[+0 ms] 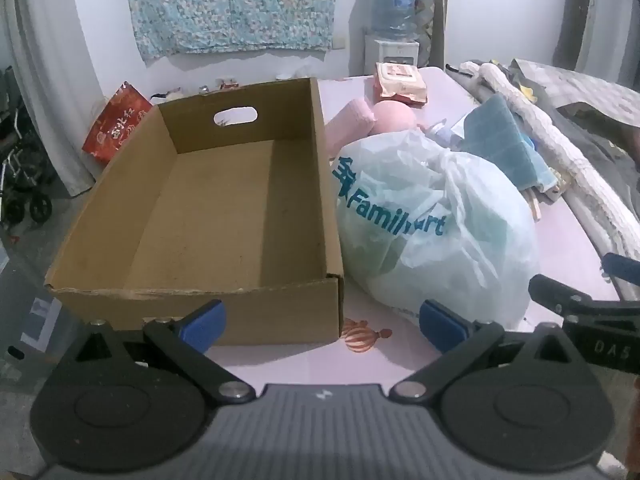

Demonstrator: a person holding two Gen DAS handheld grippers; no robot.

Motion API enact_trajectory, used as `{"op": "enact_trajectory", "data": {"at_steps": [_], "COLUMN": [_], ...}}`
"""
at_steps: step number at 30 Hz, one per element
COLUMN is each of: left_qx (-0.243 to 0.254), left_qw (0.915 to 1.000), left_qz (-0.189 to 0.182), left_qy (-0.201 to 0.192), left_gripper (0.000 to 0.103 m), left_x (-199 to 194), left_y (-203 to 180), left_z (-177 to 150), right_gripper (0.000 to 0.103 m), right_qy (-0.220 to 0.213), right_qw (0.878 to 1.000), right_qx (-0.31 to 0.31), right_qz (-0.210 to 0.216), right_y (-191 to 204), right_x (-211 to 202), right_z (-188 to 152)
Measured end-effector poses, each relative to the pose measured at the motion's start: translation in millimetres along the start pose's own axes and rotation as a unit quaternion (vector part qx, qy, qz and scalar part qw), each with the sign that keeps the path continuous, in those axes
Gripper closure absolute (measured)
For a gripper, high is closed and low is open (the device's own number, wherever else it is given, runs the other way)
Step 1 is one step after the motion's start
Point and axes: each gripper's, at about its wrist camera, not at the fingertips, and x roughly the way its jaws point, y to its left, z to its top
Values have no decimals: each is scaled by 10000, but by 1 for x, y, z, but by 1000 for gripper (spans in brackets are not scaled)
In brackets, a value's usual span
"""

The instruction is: Organize soft objects

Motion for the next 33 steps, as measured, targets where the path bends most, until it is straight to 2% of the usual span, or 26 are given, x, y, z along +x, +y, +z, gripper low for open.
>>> {"op": "enact_trajectory", "data": {"at_steps": [12, 17, 33], "left_qx": [-56, 53, 8], "left_qw": [9998, 9999, 9999], "left_qz": [154, 101, 47], "left_qy": [58, 125, 160], "left_gripper": [0, 0, 0], "left_x": [1, 4, 7], "left_y": [0, -2, -1], "left_z": [1, -1, 2], "right_gripper": [1, 1, 1], "right_qy": [71, 210, 209], "right_qw": [10000, 9997, 9997], "right_qx": [8, 85, 57], "right_qz": [5, 73, 87], "right_y": [-3, -8, -8], "right_x": [2, 3, 4], "right_z": [1, 6, 14]}}
